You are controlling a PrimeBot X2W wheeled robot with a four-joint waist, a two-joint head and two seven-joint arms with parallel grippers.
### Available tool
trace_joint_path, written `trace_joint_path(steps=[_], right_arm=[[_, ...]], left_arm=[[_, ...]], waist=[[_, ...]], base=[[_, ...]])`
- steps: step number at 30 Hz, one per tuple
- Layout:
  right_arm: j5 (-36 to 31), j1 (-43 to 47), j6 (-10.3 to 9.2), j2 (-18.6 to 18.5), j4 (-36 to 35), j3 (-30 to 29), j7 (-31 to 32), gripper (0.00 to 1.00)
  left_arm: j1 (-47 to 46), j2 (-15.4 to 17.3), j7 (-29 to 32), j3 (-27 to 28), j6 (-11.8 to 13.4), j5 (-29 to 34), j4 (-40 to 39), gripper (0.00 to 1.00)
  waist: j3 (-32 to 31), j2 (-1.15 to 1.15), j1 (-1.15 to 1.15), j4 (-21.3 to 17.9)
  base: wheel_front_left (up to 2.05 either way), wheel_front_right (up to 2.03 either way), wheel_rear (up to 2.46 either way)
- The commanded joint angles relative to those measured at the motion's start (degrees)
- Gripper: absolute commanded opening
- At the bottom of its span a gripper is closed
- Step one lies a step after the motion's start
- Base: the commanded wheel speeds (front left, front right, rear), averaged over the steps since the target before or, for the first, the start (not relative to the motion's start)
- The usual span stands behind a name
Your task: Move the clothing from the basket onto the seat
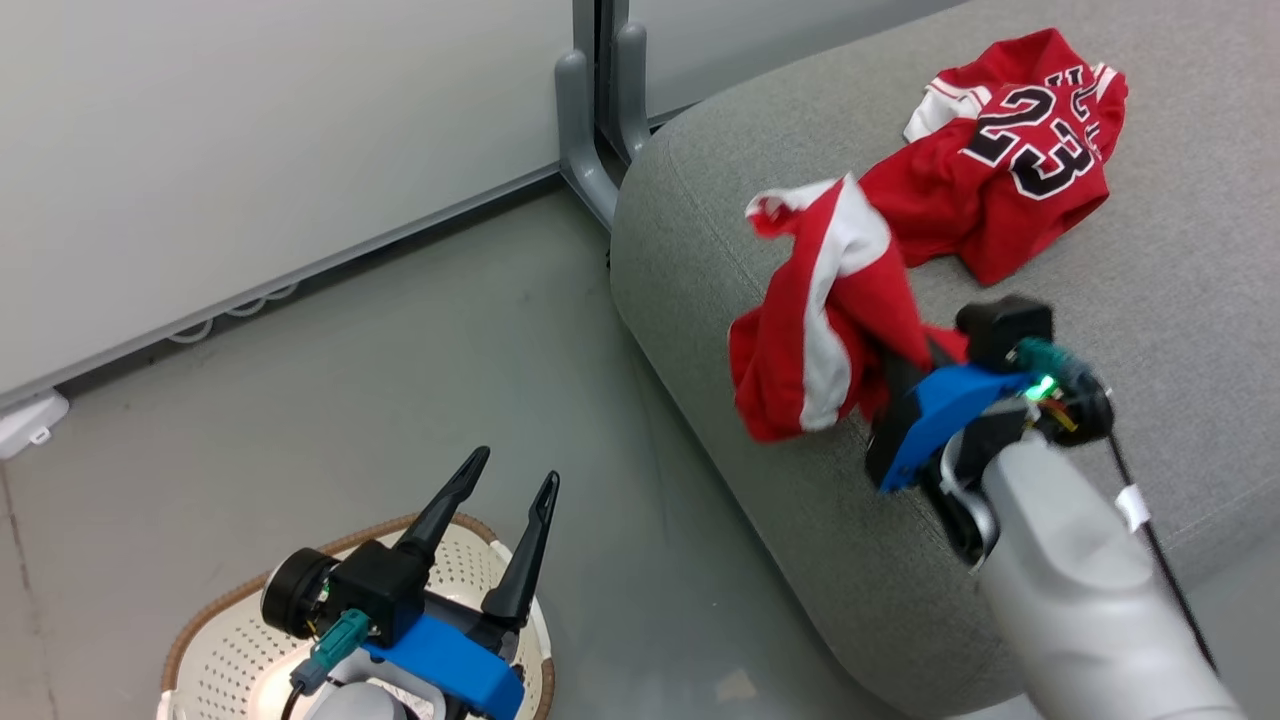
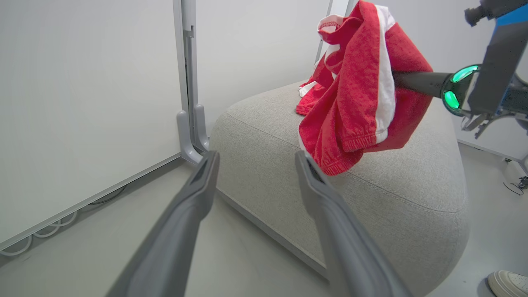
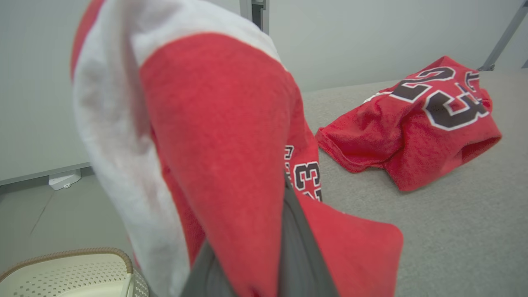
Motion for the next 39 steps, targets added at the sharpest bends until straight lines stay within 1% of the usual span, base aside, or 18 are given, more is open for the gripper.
trace_joint_path(steps=[1,4,6,10,12,15,17,21,23,25,29,33,38,39], right_arm=[[0.5,-2.5,-0.06,-0.8,-0.4,-1.0,0.6,0.00],[3.4,-7.1,-0.05,-1.9,-1.6,-5.2,2.2,0.00],[5.0,-10.6,-0.05,-3.6,-2.5,-7.6,3.4,0.00],[5.7,-17.3,-0.06,-9.1,-4.2,-12.3,5.5,0.00],[5.2,-20.3,-0.05,-12.4,-5.3,-14.4,6.7,0.00],[4.4,-23.8,-0.06,-18.3,-7.0,-19.0,8.4,0.00],[3.6,-25.2,-0.06,-21.7,-8.2,-22.8,8.9,0.00],[2.2,-24.9,-0.05,-25.7,-9.8,-29.3,8.5,0.00],[1.9,-23.4,-0.06,-26.5,-9.6,-32.5,8.0,0.00],[1.5,-22.0,-0.06,-26.5,-9.0,-34.8,7.4,0.00],[0.6,-19.9,-0.06,-24.8,-7.2,-37.6,5.0,0.00],[-0.2,-18.9,-0.06,-23.0,-5.2,-38.5,3.3,0.00],[-1.3,-20.1,-0.06,-21.9,-2.7,-39.0,2.2,0.00],[-1.5,-20.3,-0.06,-21.9,-2.2,-39.0,2.2,0.06]], left_arm=[[-1.1,0.6,-0.2,-0.1,-0.2,0.5,-0.4,1.00],[-2.9,1.7,-0.2,-0.9,-0.2,0.9,-1.1,1.00],[-4.4,2.2,-0.2,-1.2,-0.2,0.7,-1.8,1.00],[-8.7,3.7,-0.2,-3.2,-0.2,1.2,-3.8,1.00],[-11.2,4.5,-0.2,-4.3,-0.2,1.5,-4.7,1.00],[-14.9,5.3,-0.2,-6.2,-0.2,1.7,-5.7,1.00],[-17.3,5.7,-0.2,-7.5,-0.2,1.9,-6.1,1.00],[-21.0,6.6,-0.2,-9.3,-0.2,1.9,-7.1,1.00],[-22.3,6.9,-0.2,-9.5,-0.2,2.0,-7.7,1.00],[-23.2,7.1,-0.2,-9.4,-0.2,2.2,-8.1,1.00],[-24.1,8.0,-0.2,-8.7,-0.2,2.5,-8.8,1.00],[-24.2,8.5,-0.2,-8.3,-0.2,2.7,-8.8,1.00],[-24.1,7.9,-0.2,-8.3,-0.2,2.7,-8.0,1.00],[-24.1,7.7,-0.2,-8.4,-0.2,2.6,-7.9,1.00]], waist=[[2.2,0.00,0.00,0.5],[5.7,0.00,0.00,1.5],[8.5,0.00,0.00,2.2],[15.4,0.00,0.00,4.5],[18.8,0.00,0.00,5.9],[23.8,0.00,0.00,7.9],[26.8,0.00,0.00,9.3],[31.6,0.00,0.00,11.5],[33.4,0.00,0.00,12.2],[34.9,0.00,0.00,12.6],[36.9,0.00,0.00,12.7],[37.5,0.00,0.00,12.2],[36.7,0.00,0.00,11.7],[36.3,0.00,0.00,11.6]], base=[[0.00,0.00,0.00],[0.00,0.00,0.00],[0.00,0.00,0.00],[0.00,0.00,0.00],[0.00,0.00,0.00],[0.00,0.00,0.00],[0.00,0.00,0.00],[0.00,0.00,0.00],[0.00,0.00,0.00],[0.00,0.00,0.00],[0.00,0.00,0.00],[0.00,0.00,0.00],[0.00,0.00,0.00],[0.00,0.00,0.00]])
